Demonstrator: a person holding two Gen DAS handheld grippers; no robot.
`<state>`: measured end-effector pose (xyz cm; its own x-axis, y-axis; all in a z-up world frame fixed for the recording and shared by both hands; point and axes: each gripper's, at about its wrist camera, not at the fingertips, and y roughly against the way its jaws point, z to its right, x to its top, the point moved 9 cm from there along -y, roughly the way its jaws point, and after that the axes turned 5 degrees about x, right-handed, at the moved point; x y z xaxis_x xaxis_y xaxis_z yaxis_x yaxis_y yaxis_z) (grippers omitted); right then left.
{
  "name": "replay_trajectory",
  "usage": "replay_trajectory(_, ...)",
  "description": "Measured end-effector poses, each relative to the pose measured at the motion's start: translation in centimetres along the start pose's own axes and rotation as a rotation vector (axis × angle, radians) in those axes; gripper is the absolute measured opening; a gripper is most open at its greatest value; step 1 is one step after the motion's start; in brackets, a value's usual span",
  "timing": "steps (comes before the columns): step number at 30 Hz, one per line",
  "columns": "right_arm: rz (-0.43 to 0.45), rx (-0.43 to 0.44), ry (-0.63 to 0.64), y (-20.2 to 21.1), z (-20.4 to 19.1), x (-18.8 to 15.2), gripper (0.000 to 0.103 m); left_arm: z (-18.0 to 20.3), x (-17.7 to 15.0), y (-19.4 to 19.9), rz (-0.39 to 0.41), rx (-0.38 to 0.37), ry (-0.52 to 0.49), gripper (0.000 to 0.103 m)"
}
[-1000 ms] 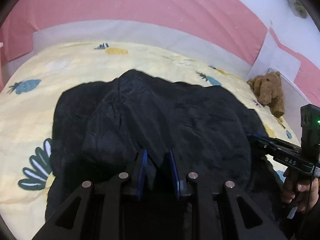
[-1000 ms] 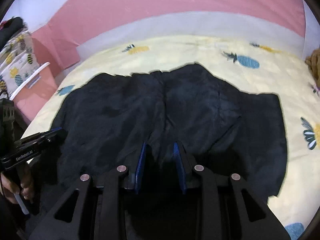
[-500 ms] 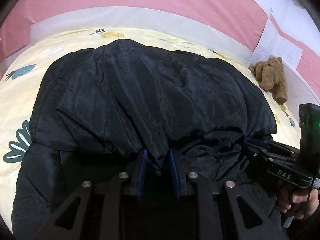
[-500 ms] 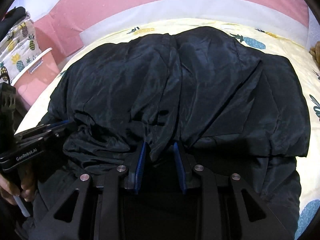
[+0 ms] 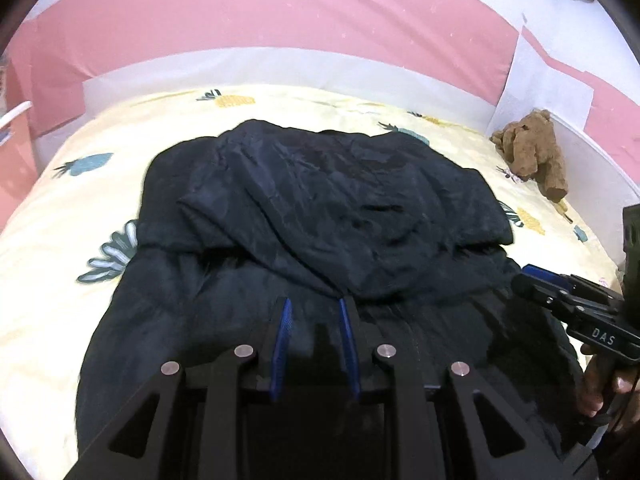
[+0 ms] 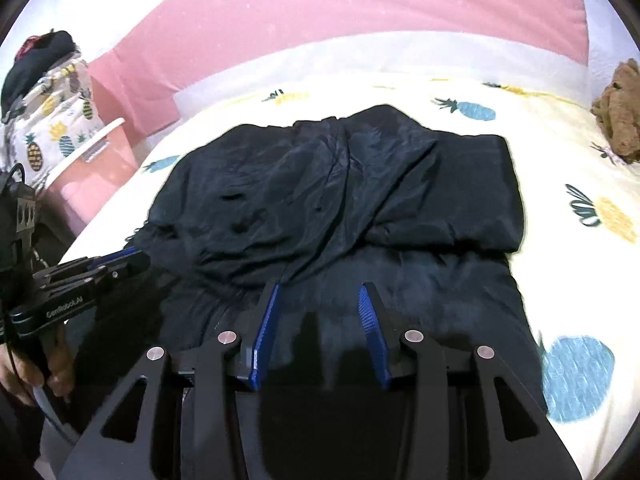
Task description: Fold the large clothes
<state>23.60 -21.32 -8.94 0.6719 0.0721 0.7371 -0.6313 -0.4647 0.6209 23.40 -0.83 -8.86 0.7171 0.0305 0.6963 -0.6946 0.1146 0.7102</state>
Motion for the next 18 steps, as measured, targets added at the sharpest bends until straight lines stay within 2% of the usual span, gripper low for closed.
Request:
replay_trajectory(2, 0.010, 0.003, 0.001, 1.7, -0.3, -1.1, 0.048, 0.0, -1.0, 1.5, 0.007, 0.002, 0.004, 0.024)
replay_trajectory(7, 0.009, -0.010, -0.003, 4.9, -0.5, -4.4, 0.048, 0.3, -4.1, 5.0, 0.014, 0.028, -0.007, 0.024)
replay_trajectory(16, -0.010, -0.039, -0.050, 7.3, 0.8, -8.7, 0.049, -0.7, -7.5, 8.0, 0.013, 0.066, -0.014, 0.025)
replay_trajectory(18, -0.014, -0.047, -0.062, 7.5, 1.5, -9.4, 0.055, -1.1, -8.0, 8.3, 0.008, 0.077, -0.009, 0.026)
